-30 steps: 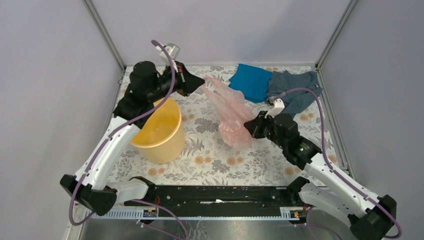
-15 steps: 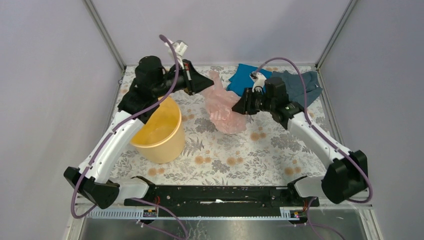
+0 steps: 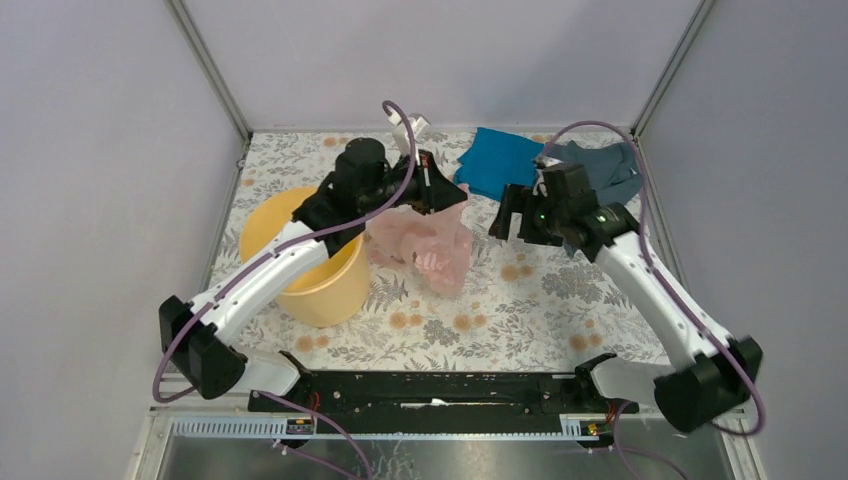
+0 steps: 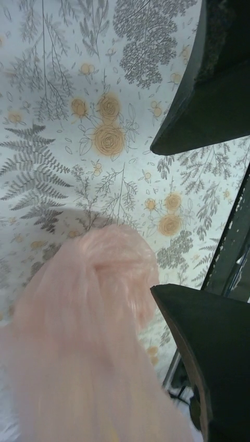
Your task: Put the trash bags into the trash bin
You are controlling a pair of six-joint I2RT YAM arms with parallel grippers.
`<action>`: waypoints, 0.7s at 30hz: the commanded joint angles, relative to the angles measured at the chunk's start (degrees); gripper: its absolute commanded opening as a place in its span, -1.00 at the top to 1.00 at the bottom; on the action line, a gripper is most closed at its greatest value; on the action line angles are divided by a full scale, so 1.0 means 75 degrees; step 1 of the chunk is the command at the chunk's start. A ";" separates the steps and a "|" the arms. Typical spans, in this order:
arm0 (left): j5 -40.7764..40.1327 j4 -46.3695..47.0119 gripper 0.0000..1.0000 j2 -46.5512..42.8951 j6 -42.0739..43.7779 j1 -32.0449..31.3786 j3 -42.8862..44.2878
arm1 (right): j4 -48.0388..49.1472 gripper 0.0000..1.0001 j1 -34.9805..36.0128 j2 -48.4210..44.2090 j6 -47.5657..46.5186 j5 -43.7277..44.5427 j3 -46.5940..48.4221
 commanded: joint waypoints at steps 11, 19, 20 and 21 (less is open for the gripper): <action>0.1014 0.2877 1.00 0.0533 -0.1531 -0.0216 -0.1571 | 0.1199 -0.77 -0.0143 -0.2448 0.3802 0.0250 -0.0336; 0.0833 0.2943 1.00 0.0739 -0.1513 -0.0689 -0.1614 | 0.2375 -0.68 -0.0143 -0.1651 0.5232 -0.0575 -0.0757; 0.0793 0.2896 1.00 0.0777 -0.1467 -0.0727 -0.1571 | 0.2409 -0.66 -0.0130 -0.1571 0.5279 -0.0659 -0.0829; 0.0757 0.2821 1.00 0.0815 -0.1418 -0.0780 -0.1497 | 0.2443 -0.55 -0.0126 -0.1495 0.5354 -0.0742 -0.0917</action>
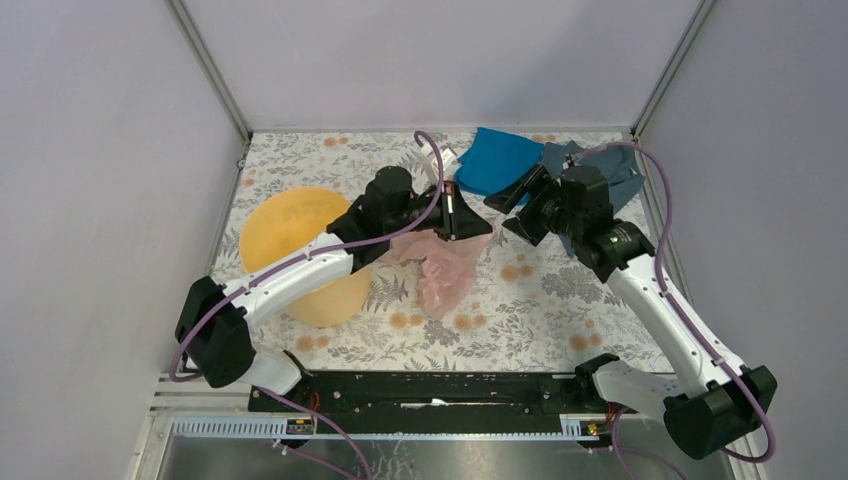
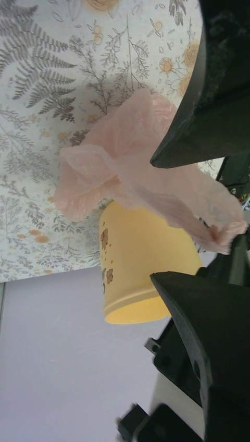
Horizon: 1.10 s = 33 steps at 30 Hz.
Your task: Put the trash bags into the trash bin
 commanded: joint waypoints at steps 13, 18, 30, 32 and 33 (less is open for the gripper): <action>-0.0032 -0.0035 1.00 0.0717 0.0484 -0.0493 0.0810 | 0.1247 -0.37 -0.0018 -0.0477 0.2237 -0.0818 -0.1563; 0.0491 0.0107 0.73 0.0777 0.0447 -0.0517 0.0891 | 0.1207 0.43 -0.0022 -0.0688 0.2532 -0.0087 -0.1867; -0.0201 -0.2425 -0.86 -0.0614 0.1623 0.0362 0.1110 | -0.0703 1.00 -0.0617 -0.1433 -0.1282 0.2826 -0.1467; -0.0454 -0.3050 -0.89 -0.0744 0.1965 0.0780 0.1294 | -0.1163 1.00 -0.0624 -0.1636 -0.2289 0.3112 -0.1352; -0.0562 -0.3311 -0.90 -0.0744 0.2100 0.0991 0.1365 | -0.1176 1.00 -0.0619 -0.1743 -0.2802 0.2954 -0.1367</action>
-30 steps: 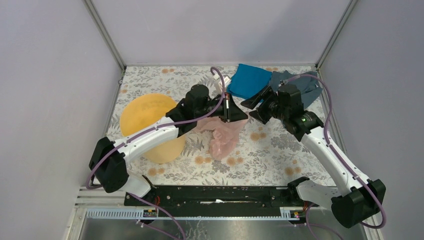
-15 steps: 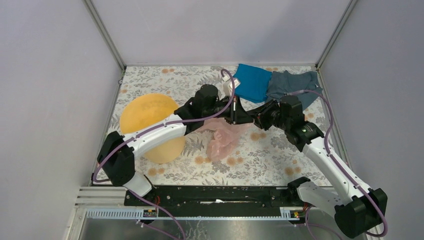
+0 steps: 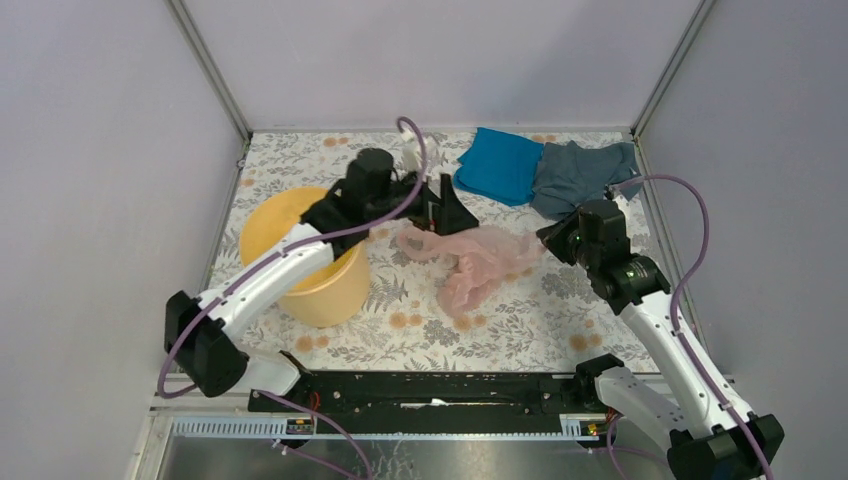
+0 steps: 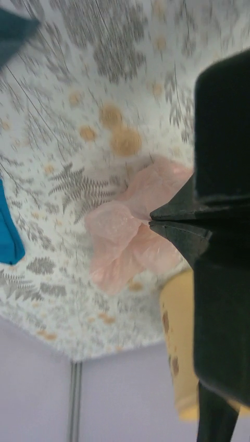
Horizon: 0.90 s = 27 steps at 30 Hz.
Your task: Put the trash bags into the trash bin
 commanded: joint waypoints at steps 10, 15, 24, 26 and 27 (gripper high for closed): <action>-0.3104 -0.2569 -0.49 0.1775 0.1603 0.1162 0.1751 | -0.1591 1.00 -0.0043 -0.0788 -0.4193 0.0360 0.0687; -0.4121 -0.2625 -0.24 0.2883 0.1730 0.0943 0.2599 | -0.1470 1.00 -0.0032 -0.0718 -0.4303 -0.0010 0.0665; -0.4513 -0.2421 -0.14 0.4580 0.1864 0.0702 0.3334 | -0.1270 1.00 -0.0034 -0.0718 -0.4393 -0.0339 0.0460; -0.4553 -0.2352 -0.08 0.4826 0.1898 0.0683 0.3452 | -0.1253 1.00 -0.0035 -0.0729 -0.4396 -0.0376 0.0421; -0.4607 -0.2357 -0.08 0.4959 0.1920 0.0668 0.3526 | -0.1244 1.00 -0.0038 -0.0730 -0.4397 -0.0385 0.0399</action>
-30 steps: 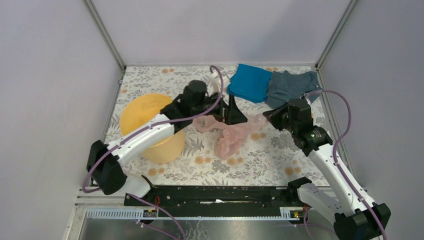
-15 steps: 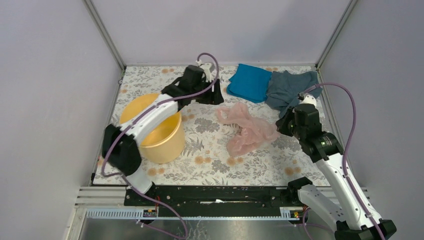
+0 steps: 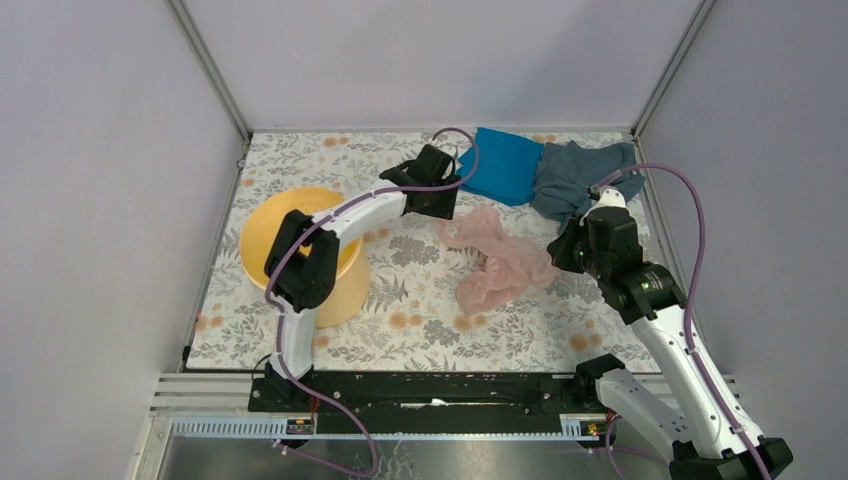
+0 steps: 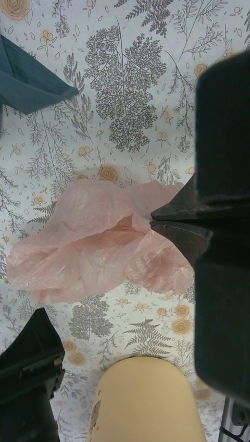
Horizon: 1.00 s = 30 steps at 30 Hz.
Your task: Put the trash bags into the trash bin
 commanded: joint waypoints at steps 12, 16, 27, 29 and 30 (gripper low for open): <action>-0.0332 0.0740 -0.09 0.1437 0.0267 -0.0080 0.0478 | 0.0215 1.00 -0.0021 -0.0086 -0.0077 -0.0407 -0.0089; -0.0043 0.1130 -0.05 0.1656 0.0217 -0.0080 0.0401 | 0.0245 1.00 -0.0018 -0.0089 -0.0060 -0.0451 -0.0131; -0.0831 0.1102 1.00 -0.0602 -0.0315 -0.0078 -0.1077 | -0.0647 1.00 -0.0021 -0.0016 0.0042 -0.0155 0.0307; -0.0556 0.1301 1.00 -0.1135 -0.0357 -0.0054 -0.1507 | -0.0568 1.00 -0.0029 0.0113 0.0256 -0.0248 0.0205; -0.0301 0.1461 1.00 -0.1254 -0.0317 0.0004 -0.1653 | -0.0328 1.00 -0.0023 0.0210 0.0408 -0.0357 0.0075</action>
